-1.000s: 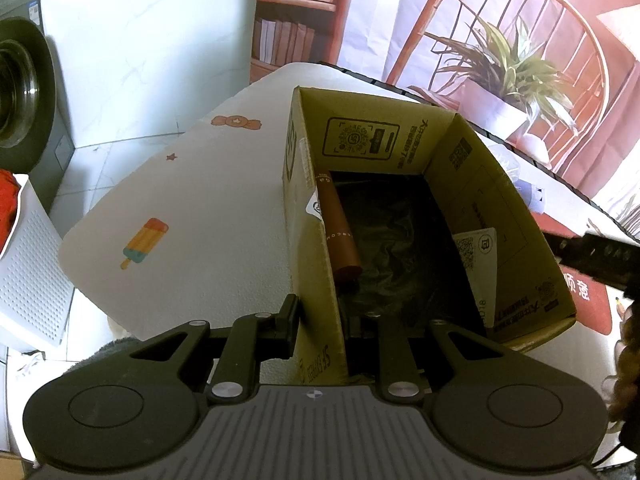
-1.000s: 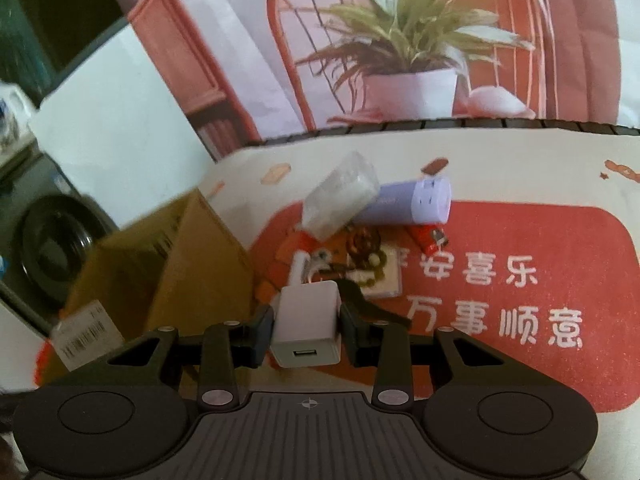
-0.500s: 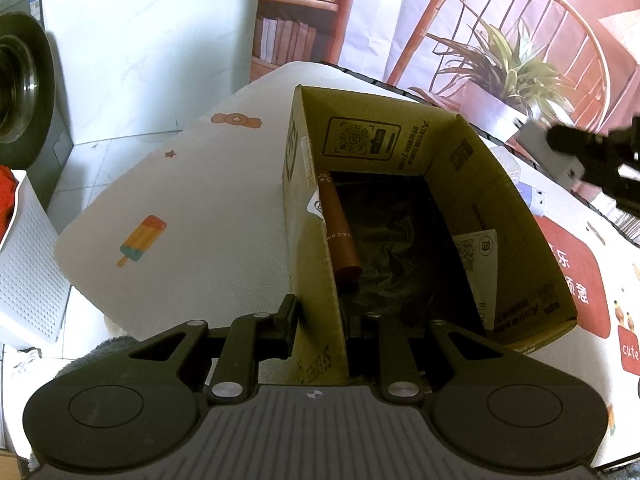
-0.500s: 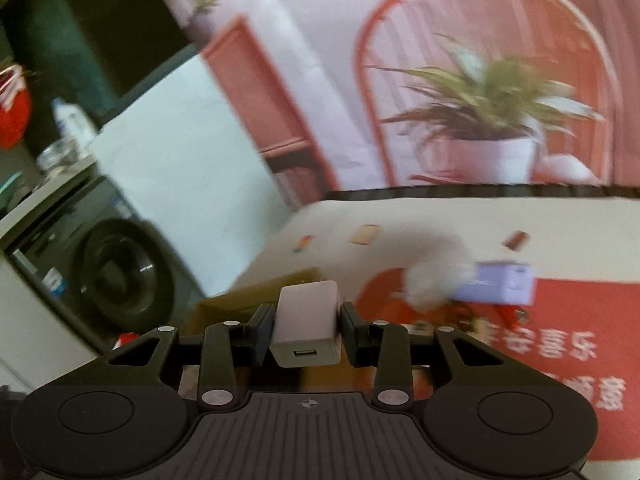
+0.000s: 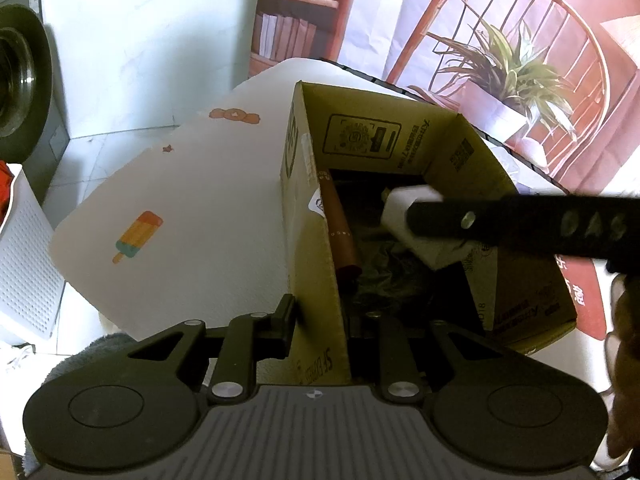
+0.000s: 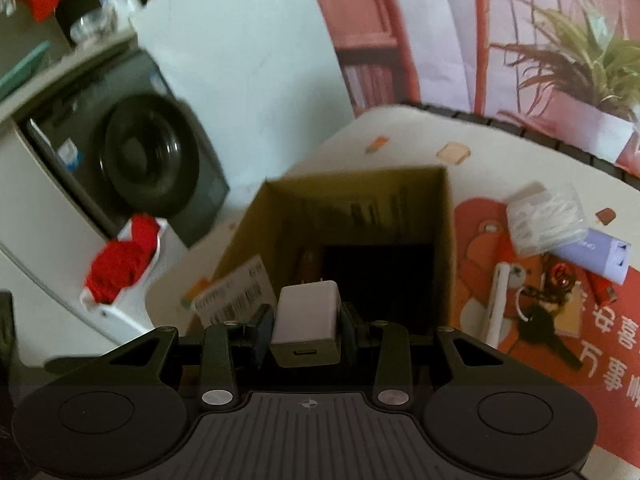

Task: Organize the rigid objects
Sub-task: 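Lift the white charger, carry it over the box and release it inside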

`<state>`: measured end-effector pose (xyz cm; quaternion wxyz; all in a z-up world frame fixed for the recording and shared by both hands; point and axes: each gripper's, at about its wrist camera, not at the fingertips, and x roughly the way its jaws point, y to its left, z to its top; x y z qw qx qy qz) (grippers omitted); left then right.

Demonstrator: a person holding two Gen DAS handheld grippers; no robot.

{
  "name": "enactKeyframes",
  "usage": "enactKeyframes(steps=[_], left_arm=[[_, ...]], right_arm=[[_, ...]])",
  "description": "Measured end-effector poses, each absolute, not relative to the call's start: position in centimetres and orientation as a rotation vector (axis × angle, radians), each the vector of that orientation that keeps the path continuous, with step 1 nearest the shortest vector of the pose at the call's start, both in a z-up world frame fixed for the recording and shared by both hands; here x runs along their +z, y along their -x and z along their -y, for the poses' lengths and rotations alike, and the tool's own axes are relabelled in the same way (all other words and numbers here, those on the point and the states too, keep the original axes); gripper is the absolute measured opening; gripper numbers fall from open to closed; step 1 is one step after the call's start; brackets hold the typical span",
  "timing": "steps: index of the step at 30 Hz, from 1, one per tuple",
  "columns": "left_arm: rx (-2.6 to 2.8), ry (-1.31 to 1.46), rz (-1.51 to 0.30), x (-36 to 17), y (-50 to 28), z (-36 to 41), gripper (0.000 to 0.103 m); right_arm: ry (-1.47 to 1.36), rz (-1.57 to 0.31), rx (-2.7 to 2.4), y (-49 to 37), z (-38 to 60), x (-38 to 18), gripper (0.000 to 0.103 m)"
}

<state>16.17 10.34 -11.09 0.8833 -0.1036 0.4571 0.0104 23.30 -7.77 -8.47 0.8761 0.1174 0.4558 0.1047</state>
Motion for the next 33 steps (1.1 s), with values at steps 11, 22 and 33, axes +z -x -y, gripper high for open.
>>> enactKeyframes(steps=[11,22,33], left_arm=[[0.022,0.221,-0.958,-11.3,-16.3,-10.4,0.024],[0.022,0.219,-0.955,-11.4,-16.3,-10.4,0.025],[0.024,0.216,-0.956,-11.4,-16.3,-10.3,0.025]], right_arm=[[-0.085,-0.944,0.189,-24.9,6.1,-9.2,0.034],[-0.003,-0.986,0.174,-28.5,5.4,-10.6,0.033],[-0.089,-0.961,0.188,-27.9,6.7,-10.1,0.030]])
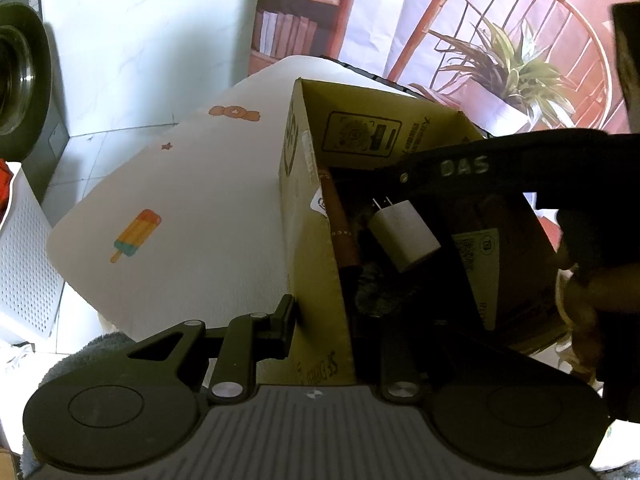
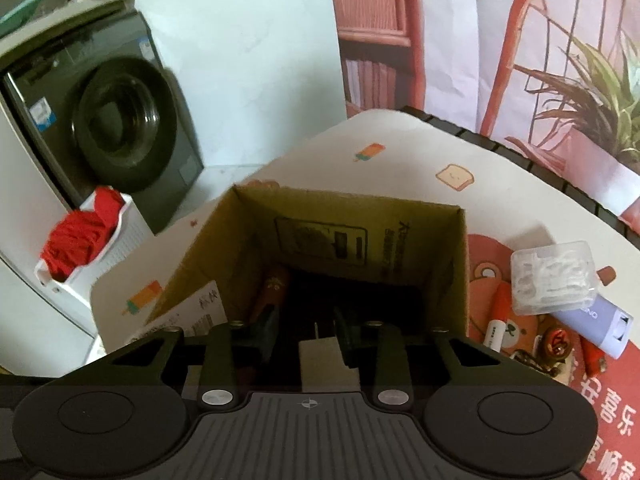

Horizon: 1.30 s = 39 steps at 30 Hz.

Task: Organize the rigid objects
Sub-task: 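Lift the white charger, carry it over the box and release it inside, then move the open right gripper back over the remaining items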

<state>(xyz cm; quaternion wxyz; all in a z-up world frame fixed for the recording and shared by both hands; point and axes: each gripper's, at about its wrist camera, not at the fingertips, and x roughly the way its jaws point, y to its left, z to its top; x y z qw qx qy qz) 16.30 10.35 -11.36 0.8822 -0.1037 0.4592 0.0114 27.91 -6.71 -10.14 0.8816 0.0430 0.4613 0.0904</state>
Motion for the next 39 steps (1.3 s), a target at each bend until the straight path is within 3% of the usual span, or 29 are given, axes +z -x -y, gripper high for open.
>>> enactKeyframes(steps=[3,11,13,18,23,39], left_arm=[[0.025,0.214,-0.958,-11.4,-16.3,-10.4,0.024],[0.029,0.211,-0.959,-11.4,-16.4,-10.2,0.024],[0.029,0.212,-0.959,-11.4,-16.4,-10.2,0.024],[0.030,0.211,-0.960,-11.4,-16.5,-10.2,0.024],[0.036,0.209,-0.964,-11.4,-16.4,-10.2,0.024],[0.042,0.205,-0.968,-11.4,-16.4,-10.0,0.024]], right_arm=[[-0.125,-0.914,0.190,-27.0,7.4,-9.4,0.034],[-0.144,-0.744,0.139,-23.7,10.0,-6.2,0.065],[-0.143,-0.707,0.111,-23.0,10.8,-5.6,0.079],[-0.150,-0.647,0.033,-21.2,13.4,-4.9,0.096],[-0.183,-0.638,-0.049,-19.9,16.3,-5.8,0.102],[-0.166,-0.722,-0.201,-17.2,19.8,-12.0,0.103]])
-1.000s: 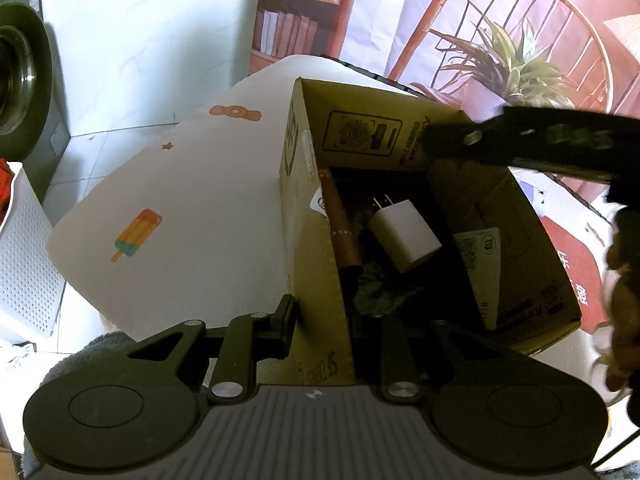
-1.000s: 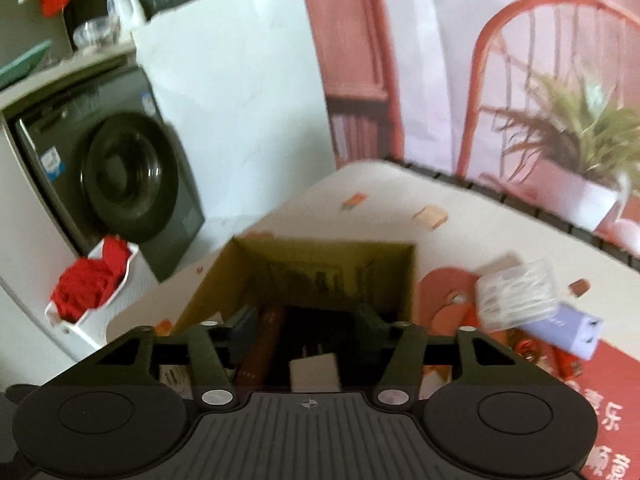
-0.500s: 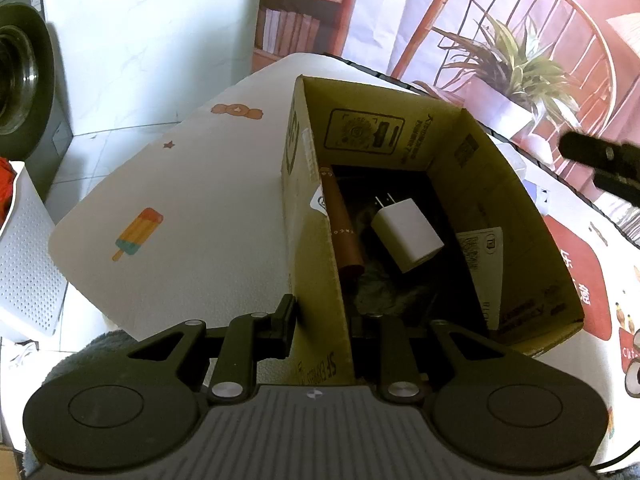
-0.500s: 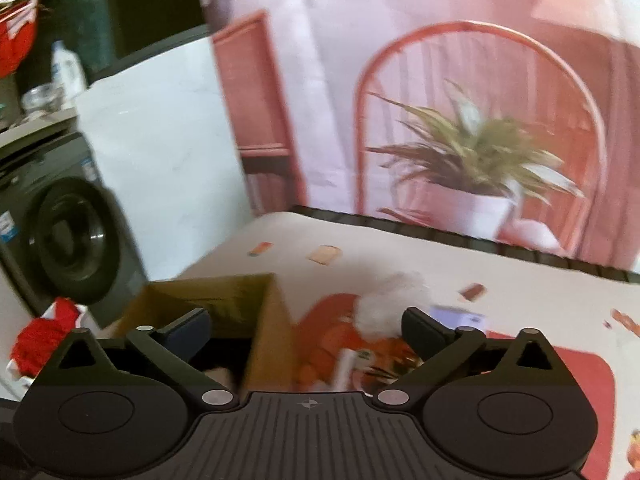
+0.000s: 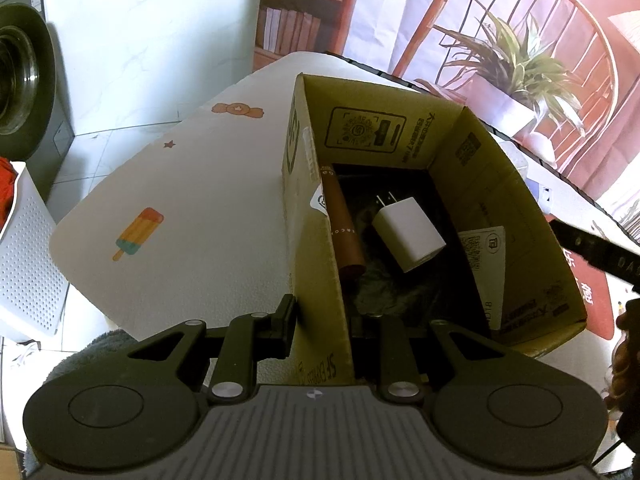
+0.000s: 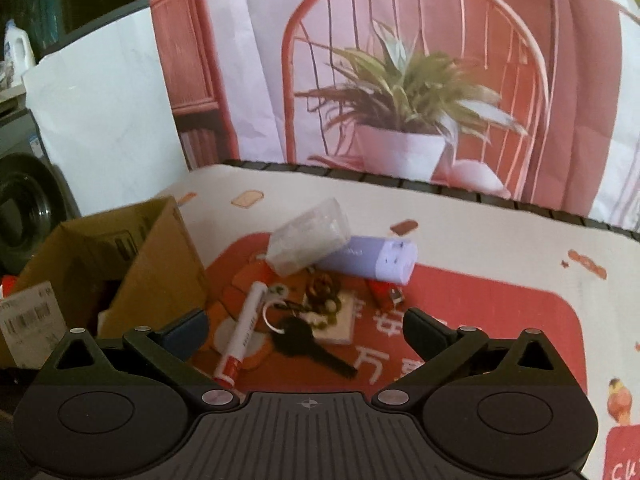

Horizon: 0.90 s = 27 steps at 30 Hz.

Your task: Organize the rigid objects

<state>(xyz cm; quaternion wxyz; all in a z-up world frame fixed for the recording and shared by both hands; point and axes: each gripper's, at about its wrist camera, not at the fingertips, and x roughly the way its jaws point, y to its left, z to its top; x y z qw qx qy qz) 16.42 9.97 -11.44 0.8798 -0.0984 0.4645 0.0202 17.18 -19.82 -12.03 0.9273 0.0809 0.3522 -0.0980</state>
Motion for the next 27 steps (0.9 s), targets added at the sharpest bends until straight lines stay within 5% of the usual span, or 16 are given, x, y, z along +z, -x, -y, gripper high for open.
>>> enactKeyframes(steps=[6,19,27], left_arm=[[0.045,0.205,-0.969,-11.5,-16.3,-9.9,0.024],[0.045,0.204,-0.969,-11.5,-16.4,-9.8,0.024],[0.045,0.203,-0.969,-11.5,-16.4,-9.8,0.024]], right_arm=[[-0.135,-0.728,-0.205,-17.0,20.1,-13.4,0.100],[-0.067,-0.781,-0.127,-19.5,19.9,-15.9,0.056],[0.009,-0.801,-0.081,-21.8,18.7,-16.5,0.051]])
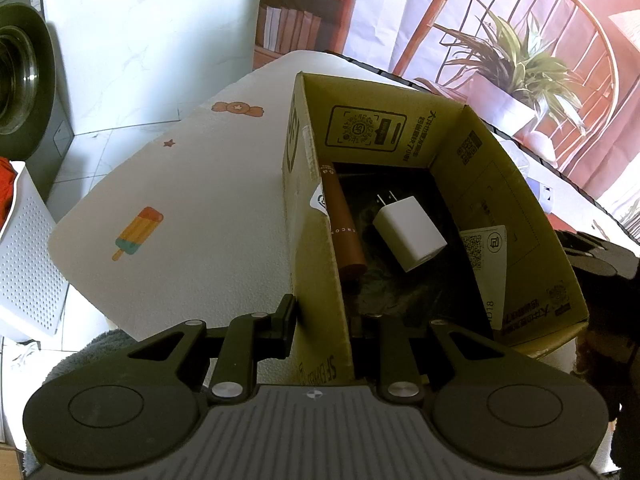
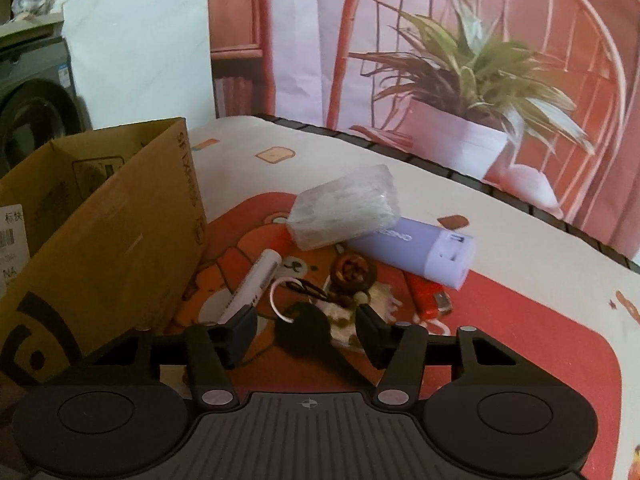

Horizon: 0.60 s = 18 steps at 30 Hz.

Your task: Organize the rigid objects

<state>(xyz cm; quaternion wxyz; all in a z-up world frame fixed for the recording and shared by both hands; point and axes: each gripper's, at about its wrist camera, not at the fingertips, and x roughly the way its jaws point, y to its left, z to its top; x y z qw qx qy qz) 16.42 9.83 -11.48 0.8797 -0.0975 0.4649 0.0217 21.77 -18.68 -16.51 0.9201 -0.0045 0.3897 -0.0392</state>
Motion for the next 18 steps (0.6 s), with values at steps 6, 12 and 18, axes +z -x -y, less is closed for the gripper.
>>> enactKeyframes(steps=[6,12,18], left_arm=[[0.045,0.203,-0.969,-11.5,-16.4,-9.8,0.024],[0.046,0.204,-0.969,-11.5,-16.4,-9.8,0.024],[0.045,0.203,-0.969,-11.5,-16.4,-9.8,0.024]], right_arm=[[0.033,-0.813,-0.074,-22.9,18.1,-17.2,0.049],[0.045,-0.810,-0.085,-23.2,17.8,-17.3,0.043],[0.047,-0.802,-0.100,-22.9,17.8,-17.1,0.024]])
